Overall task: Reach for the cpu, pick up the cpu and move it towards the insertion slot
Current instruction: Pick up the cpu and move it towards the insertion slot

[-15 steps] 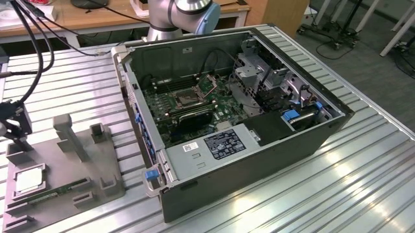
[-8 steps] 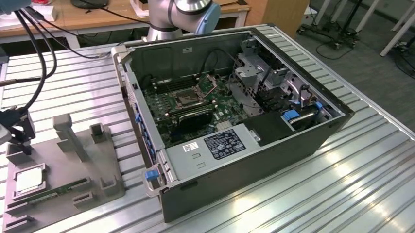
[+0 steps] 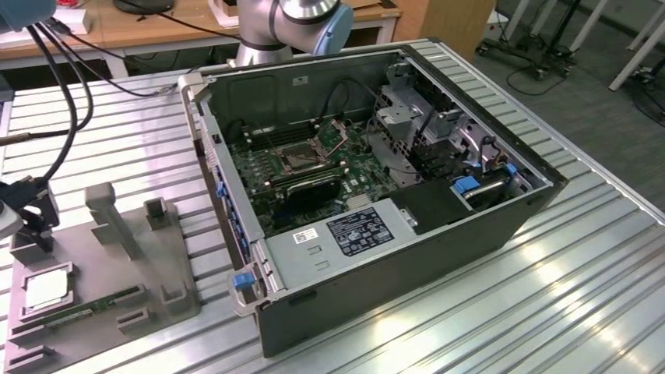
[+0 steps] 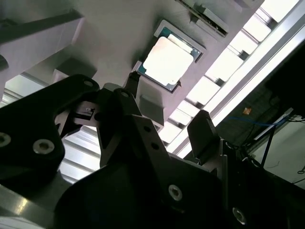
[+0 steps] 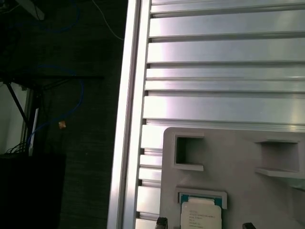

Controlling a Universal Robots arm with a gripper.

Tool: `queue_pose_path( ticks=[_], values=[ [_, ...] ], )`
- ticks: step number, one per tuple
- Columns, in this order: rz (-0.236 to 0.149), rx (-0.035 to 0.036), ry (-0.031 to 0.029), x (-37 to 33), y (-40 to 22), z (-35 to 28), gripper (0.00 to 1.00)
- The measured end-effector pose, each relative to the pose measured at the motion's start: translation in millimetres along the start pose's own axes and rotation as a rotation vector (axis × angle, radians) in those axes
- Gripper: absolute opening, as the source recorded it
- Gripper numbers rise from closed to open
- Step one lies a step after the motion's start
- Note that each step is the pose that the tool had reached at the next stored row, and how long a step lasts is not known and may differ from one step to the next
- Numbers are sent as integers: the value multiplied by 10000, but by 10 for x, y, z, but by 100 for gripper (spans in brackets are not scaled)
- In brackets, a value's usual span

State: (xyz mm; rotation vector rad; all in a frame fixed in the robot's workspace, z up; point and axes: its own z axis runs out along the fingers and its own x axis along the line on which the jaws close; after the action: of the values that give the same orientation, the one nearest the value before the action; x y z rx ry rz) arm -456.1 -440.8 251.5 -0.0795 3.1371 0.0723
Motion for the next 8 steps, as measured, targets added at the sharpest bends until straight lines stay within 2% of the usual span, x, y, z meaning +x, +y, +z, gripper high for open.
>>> queue_pose_path(
  ticks=[8],
  values=[
    [-1,0,1,0,-4,60,68]
  ],
)
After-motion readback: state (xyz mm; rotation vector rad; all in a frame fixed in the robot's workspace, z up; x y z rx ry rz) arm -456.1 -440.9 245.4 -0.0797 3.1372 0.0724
